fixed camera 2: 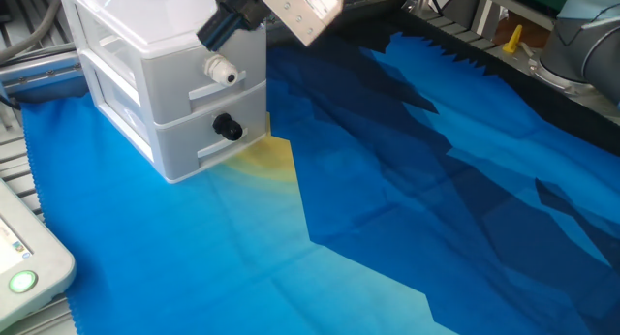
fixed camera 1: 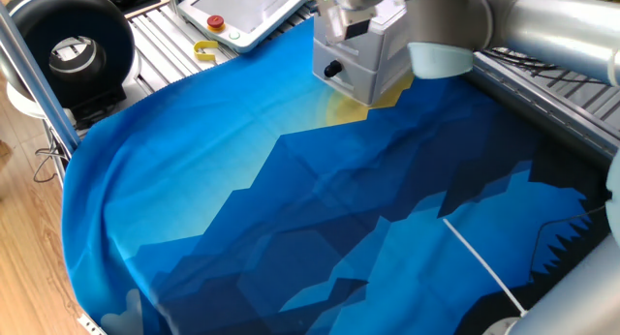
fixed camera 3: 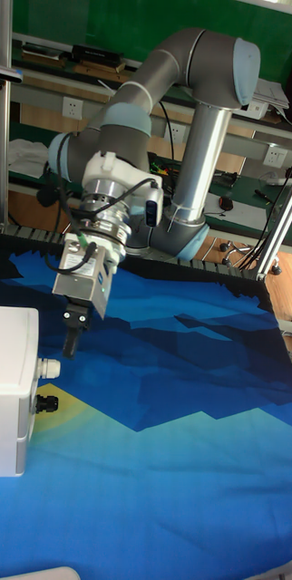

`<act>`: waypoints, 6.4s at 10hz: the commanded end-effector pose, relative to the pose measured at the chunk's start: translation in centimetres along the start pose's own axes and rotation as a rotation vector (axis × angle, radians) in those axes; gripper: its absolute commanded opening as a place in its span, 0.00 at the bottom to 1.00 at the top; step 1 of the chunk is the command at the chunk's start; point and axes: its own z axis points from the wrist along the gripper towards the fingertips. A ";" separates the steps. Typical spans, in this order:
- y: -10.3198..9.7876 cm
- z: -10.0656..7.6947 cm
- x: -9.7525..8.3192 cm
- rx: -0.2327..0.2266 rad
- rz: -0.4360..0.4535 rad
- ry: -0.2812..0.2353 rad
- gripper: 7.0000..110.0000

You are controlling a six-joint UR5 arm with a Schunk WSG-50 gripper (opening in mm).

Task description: Grasp the handle and open the drawer

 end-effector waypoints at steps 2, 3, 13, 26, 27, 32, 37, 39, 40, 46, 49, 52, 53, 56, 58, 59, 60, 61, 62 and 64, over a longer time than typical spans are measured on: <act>0.9 -0.2 0.9 -0.003 -0.005 -0.042 0.00; 1.4 0.2 0.4 0.006 -0.014 -0.016 0.00; 4.1 -0.9 0.0 0.108 -0.095 -0.038 0.00; 5.6 -1.8 0.9 0.031 0.004 0.027 0.00; 5.2 -1.8 0.9 0.046 0.013 0.027 0.00; 6.1 -2.0 -2.1 0.017 -0.110 -0.100 0.00; 4.3 -2.1 2.1 0.033 -0.207 -0.126 0.00; 3.2 -2.2 3.4 0.030 -0.209 -0.130 0.00; 3.7 -2.2 3.6 0.025 -0.200 -0.130 0.00; 7.2 -1.5 2.4 0.002 -0.144 -0.057 0.00; 6.1 -1.3 4.1 0.006 -0.191 0.010 0.00; 7.0 -1.2 3.4 -0.041 -0.184 -0.014 0.15; 7.1 -1.2 3.1 -0.045 -0.187 -0.028 0.36; 6.8 -1.1 1.1 -0.044 -0.212 -0.102 0.36; 6.4 -0.8 0.5 -0.031 -0.220 -0.120 0.36; 6.2 -0.6 0.9 -0.029 -0.224 -0.120 0.36; 6.0 -0.4 1.1 -0.033 -0.226 -0.138 0.36; 5.7 -0.4 1.3 -0.034 -0.233 -0.142 0.36; 5.5 -0.4 1.5 -0.033 -0.244 -0.142 0.36; 5.5 -0.3 1.8 -0.031 -0.259 -0.133 0.36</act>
